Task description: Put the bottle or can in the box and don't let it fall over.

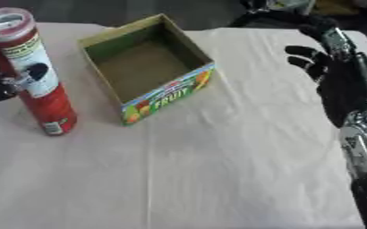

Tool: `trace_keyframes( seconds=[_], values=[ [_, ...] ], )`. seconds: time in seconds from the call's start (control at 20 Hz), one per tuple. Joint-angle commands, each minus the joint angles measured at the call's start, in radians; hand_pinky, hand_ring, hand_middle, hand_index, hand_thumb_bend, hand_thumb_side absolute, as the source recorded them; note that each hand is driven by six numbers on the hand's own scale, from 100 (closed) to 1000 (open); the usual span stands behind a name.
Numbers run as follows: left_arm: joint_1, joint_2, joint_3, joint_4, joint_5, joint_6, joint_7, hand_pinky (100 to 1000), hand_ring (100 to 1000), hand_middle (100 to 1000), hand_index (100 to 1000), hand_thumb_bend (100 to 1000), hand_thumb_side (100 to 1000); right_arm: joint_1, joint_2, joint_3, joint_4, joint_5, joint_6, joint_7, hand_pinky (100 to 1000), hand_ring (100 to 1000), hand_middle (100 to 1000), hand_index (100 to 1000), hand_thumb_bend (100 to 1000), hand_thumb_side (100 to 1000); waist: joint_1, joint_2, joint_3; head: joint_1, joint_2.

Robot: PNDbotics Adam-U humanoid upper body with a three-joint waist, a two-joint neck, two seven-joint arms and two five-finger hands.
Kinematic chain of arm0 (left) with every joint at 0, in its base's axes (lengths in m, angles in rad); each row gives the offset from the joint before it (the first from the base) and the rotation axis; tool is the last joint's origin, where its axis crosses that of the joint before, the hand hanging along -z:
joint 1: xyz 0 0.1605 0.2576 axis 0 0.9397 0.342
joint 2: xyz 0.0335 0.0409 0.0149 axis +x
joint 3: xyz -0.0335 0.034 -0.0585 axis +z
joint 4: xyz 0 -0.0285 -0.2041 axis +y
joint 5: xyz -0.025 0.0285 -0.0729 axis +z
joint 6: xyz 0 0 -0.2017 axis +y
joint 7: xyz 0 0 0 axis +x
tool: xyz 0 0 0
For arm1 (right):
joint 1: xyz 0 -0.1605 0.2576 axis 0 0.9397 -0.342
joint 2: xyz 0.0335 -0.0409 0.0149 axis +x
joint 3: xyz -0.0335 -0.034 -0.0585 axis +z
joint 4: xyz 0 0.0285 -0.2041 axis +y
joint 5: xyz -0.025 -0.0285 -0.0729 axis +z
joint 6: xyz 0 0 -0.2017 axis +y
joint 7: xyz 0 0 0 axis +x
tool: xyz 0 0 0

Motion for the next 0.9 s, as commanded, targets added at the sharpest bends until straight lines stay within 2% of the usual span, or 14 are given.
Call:
trace_keyframes(
  seconds=[0.05, 0.15, 0.2, 0.55, 0.75, 0.9],
  values=[
    [-0.012, 0.002, -0.004, 0.002, -0.004, 0.011, 0.002, 776, 1000, 938, 762, 183, 367, -0.010, -0.011, -0.012, -0.023, 0.003, 0.002, -0.003, 845, 767, 898, 944, 100, 717, 0.001, -0.011, -0.003, 0.001, -0.010],
    [-0.012, 0.000, -0.006, 0.005, -0.001, 0.020, 0.004, 779, 1000, 930, 754, 168, 365, -0.011, -0.011, -0.013, -0.023, 0.002, 0.002, -0.004, 845, 767, 898, 944, 100, 717, 0.001, -0.011, -0.003, 0.001, -0.011],
    [-0.011, -0.001, -0.007, 0.007, 0.001, 0.024, 0.005, 775, 1000, 904, 748, 110, 358, -0.012, -0.011, -0.014, -0.023, 0.002, 0.003, -0.005, 845, 765, 897, 944, 100, 719, 0.002, -0.011, -0.003, 0.001, -0.011],
    [-0.012, -0.006, -0.009, 0.019, 0.019, 0.052, 0.020, 736, 1000, 834, 721, 100, 355, -0.016, -0.009, -0.016, -0.023, 0.000, 0.005, -0.008, 845, 761, 894, 943, 100, 715, 0.002, -0.012, -0.004, -0.001, -0.011],
    [-0.013, -0.009, -0.010, 0.024, 0.034, 0.064, 0.028, 706, 1000, 797, 657, 100, 370, -0.016, -0.008, -0.016, -0.023, -0.001, 0.006, -0.008, 845, 760, 894, 943, 100, 716, 0.003, -0.012, -0.004, -0.001, -0.011],
    [-0.015, -0.012, -0.010, 0.027, 0.040, 0.076, 0.038, 683, 986, 737, 574, 100, 397, -0.017, -0.007, -0.016, -0.023, -0.001, 0.007, -0.008, 845, 759, 893, 943, 100, 716, 0.003, -0.012, -0.005, -0.001, -0.012]
  ],
)
